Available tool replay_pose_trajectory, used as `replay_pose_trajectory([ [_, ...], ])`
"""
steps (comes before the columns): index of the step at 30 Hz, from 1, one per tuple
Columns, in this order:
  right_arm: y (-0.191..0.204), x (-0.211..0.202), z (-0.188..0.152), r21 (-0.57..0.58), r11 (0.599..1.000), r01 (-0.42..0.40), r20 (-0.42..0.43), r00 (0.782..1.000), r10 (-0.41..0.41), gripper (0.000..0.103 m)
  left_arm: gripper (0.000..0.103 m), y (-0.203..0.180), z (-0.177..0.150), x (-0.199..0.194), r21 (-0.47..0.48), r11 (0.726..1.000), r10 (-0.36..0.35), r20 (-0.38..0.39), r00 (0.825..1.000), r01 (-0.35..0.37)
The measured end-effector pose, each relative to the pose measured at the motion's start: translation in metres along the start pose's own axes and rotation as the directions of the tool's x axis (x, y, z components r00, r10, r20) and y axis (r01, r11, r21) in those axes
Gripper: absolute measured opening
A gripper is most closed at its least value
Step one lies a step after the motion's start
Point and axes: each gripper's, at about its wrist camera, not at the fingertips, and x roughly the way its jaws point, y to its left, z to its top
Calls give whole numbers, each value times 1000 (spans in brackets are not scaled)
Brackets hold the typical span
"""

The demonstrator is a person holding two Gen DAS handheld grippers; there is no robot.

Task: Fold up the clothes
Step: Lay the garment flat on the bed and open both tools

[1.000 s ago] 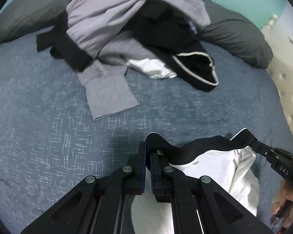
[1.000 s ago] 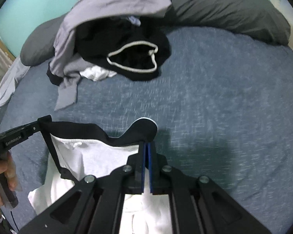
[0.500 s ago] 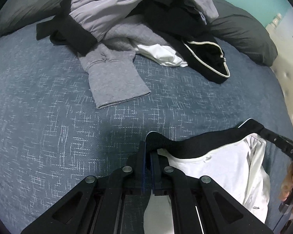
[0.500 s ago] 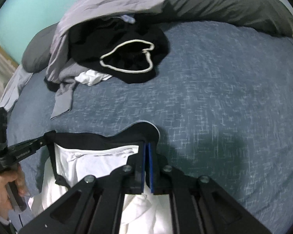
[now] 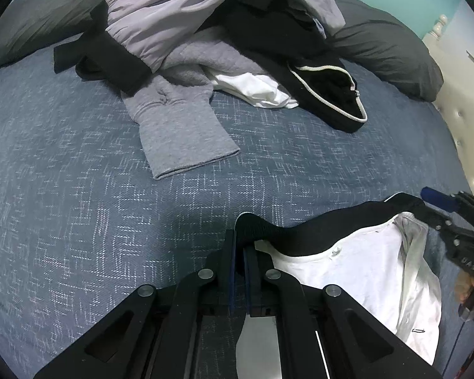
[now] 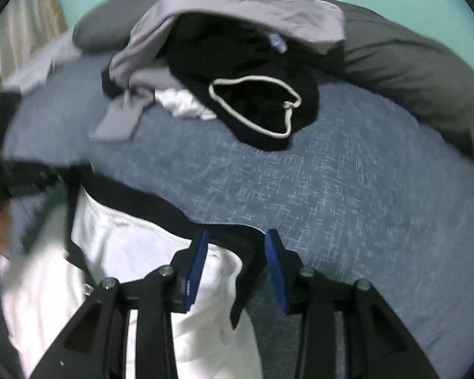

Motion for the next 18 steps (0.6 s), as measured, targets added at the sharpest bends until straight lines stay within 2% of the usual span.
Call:
replay_pose_trajectory([
  [2, 3, 7, -1, -27, 1000, 4, -7, 1000, -4, 37, 4, 1, 0, 0, 0, 1000, -6, 4, 1000, 6],
  [3, 4, 12, -2, -37, 999, 12, -15, 1000, -13, 33, 4, 1, 1, 0, 1, 1000, -8, 5, 1000, 8],
  [5, 3, 19, -4, -44, 999, 20, -33, 999, -21, 13, 4, 0, 2, 0, 9, 1000, -11, 12, 1000, 11],
  [8, -3, 24, -5, -13, 999, 30, -40, 999, -31, 4, 4, 0, 6, 4, 0, 1000, -21, 8, 1000, 21],
  [11, -22, 23, -1, 125, 992, 5, -17, 1000, -3, 3, 4, 0, 10, 8, -12, 999, -33, 2, 999, 33],
  [14, -37, 28, 2, 259, 965, -35, -22, 999, 42, 3, 4, -1, 15, 11, -24, 999, -44, -4, 999, 44],
  [16, -40, 36, 2, 323, 943, -78, -40, 995, 96, 3, 4, -1, 16, 15, -38, 997, -68, -19, 998, 67],
  [18, -41, 37, 0, 373, 922, -106, -21, 992, 122, 6, 6, 0, 16, 12, -53, 994, -95, -10, 995, 95],
])
